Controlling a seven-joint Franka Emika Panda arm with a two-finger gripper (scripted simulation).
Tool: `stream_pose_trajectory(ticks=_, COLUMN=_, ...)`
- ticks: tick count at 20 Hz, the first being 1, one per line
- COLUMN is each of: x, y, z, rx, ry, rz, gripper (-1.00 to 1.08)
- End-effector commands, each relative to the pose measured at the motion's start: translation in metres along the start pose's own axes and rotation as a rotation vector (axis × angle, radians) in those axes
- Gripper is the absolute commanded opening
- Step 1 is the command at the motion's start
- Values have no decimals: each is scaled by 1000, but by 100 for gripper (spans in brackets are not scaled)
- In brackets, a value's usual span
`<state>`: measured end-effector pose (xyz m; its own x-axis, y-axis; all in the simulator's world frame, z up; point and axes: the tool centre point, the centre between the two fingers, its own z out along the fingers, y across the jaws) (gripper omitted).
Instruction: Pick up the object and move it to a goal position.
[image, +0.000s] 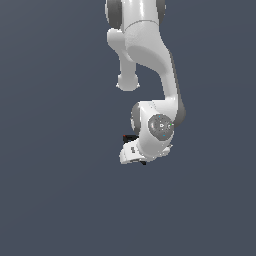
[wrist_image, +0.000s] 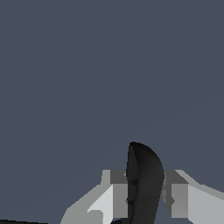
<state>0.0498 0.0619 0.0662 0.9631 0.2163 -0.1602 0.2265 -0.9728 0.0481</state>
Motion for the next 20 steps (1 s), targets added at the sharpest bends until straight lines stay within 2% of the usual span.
stream_pose_trajectory(ticks=1, x=5, y=10, z=-19, rx=3, ry=62, rz=-25, gripper=-100)
stream_pose_trajectory(ticks=11, x=14, y=52, z=-99, rx=20, ry=333, rz=-145, gripper=-100)
stream_pose_trajectory(ticks=20, x=11, y=82, z=-153, rx=32, ry=520, rz=-227, gripper=-100)
